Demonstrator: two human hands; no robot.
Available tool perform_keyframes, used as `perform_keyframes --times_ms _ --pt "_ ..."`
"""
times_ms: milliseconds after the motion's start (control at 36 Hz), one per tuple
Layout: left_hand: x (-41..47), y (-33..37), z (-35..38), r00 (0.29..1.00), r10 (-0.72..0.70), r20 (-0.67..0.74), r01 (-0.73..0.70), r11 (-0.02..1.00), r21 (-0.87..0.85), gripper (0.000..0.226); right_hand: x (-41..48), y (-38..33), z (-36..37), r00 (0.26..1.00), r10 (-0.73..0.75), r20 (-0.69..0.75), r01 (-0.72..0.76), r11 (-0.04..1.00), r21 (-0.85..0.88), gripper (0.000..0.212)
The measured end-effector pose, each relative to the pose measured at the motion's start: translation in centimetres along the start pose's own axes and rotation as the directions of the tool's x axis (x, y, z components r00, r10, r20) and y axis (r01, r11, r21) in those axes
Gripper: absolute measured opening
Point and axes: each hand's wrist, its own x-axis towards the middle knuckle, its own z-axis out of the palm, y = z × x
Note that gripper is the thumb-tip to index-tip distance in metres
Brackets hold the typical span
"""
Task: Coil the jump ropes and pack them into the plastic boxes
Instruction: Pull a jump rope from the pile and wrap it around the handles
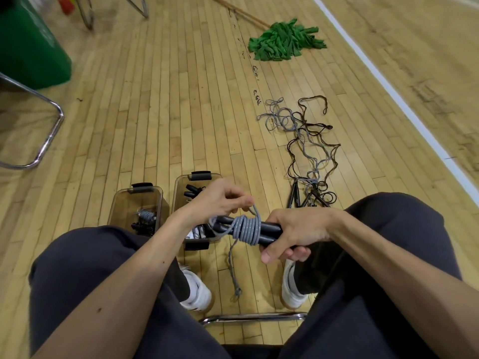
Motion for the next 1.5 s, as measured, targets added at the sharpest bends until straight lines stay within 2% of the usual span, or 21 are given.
perform_keyframes --times_ms 56,167,306,444,528,611,833,972,1056,1111,1139,1194,1278,1333,1417,1500 --pt "0.0 0.2 0.1 0.999 -0.040 0.024 0.041 0.998 -0.055 0.032 -0.3 -0.3 0.1 0.997 -0.074 -0.036 0.076 0.997 0.034 0.014" --pt "-0.5 0.5 0.2 0.993 -0.094 0.069 0.103 0.982 -0.156 0.019 -1.1 -0.9 -0.3 0.960 -0.230 -0.157 0.244 0.967 0.073 0.013" --pt "-0.5 0.6 1.3 0.993 -0.107 0.052 0.118 0.947 -0.298 0.032 -1.0 -1.1 -0.6 0.898 -0.273 -0.346 0.335 0.933 0.132 0.005" --pt "-0.4 0.5 2.2 0.983 -0.147 0.111 0.174 0.936 -0.305 0.041 -0.4 -0.8 -1.0 0.862 -0.188 -0.470 0.312 0.929 0.201 0.009" --pt "-0.5 0.6 2.2 0.978 -0.165 0.127 0.194 0.946 -0.260 0.047 -0.1 -0.6 -1.4 0.853 -0.112 -0.511 0.234 0.955 0.182 0.009" --pt "-0.7 0.9 2.4 0.970 -0.183 0.160 0.218 0.946 -0.240 0.042 0.3 -0.3 -1.6 0.832 -0.053 -0.552 0.174 0.970 0.169 0.010" --pt "-1.5 1.5 2.7 0.968 -0.181 0.177 0.216 0.954 -0.208 0.030 0.8 -0.2 -1.8 0.794 -0.011 -0.607 0.151 0.972 0.180 0.026" --pt "-1.7 1.3 2.9 0.967 -0.193 0.169 0.222 0.959 -0.173 0.026 1.4 0.2 -2.1 0.745 -0.002 -0.667 0.113 0.986 0.124 0.020" --pt "-1.8 1.1 2.9 0.963 -0.212 0.169 0.233 0.965 -0.119 0.026 1.6 0.7 -2.4 0.686 0.003 -0.728 0.070 0.995 0.070 0.017" --pt "-2.0 1.0 2.9 0.964 -0.214 0.158 0.229 0.969 -0.087 0.026 1.6 1.1 -2.8 0.603 -0.001 -0.798 0.028 0.999 0.020 0.013" --pt "-2.0 1.0 2.9 0.970 -0.207 0.129 0.216 0.974 -0.063 0.026 1.6 1.3 -3.1 0.568 -0.003 -0.823 0.015 1.000 0.007 0.012" --pt "-2.1 1.1 2.7 0.985 -0.167 0.045 0.165 0.985 0.053 0.026 1.7 1.4 -3.3 0.548 -0.004 -0.837 0.003 1.000 -0.003 0.009" --pt "-2.3 1.4 2.7 0.996 -0.084 0.011 0.080 0.971 0.226 0.027 2.2 1.7 -3.1 0.573 0.019 -0.819 -0.056 0.998 -0.016 0.009" --pt "-2.5 1.3 2.7 0.999 -0.035 0.012 0.029 0.940 0.339 0.026 2.5 1.8 -3.0 0.618 0.085 -0.782 -0.113 0.993 0.019 0.011" --pt "-2.7 1.2 2.2 0.999 0.053 0.011 -0.050 0.821 0.569 0.025 2.8 1.9 -2.9 0.686 0.204 -0.698 -0.204 0.975 0.084 0.016" --pt "-2.6 1.3 1.5 0.987 0.162 0.004 -0.122 0.725 0.678 0.029 3.0 1.7 -2.5 0.742 0.277 -0.610 -0.286 0.954 0.085 0.021"
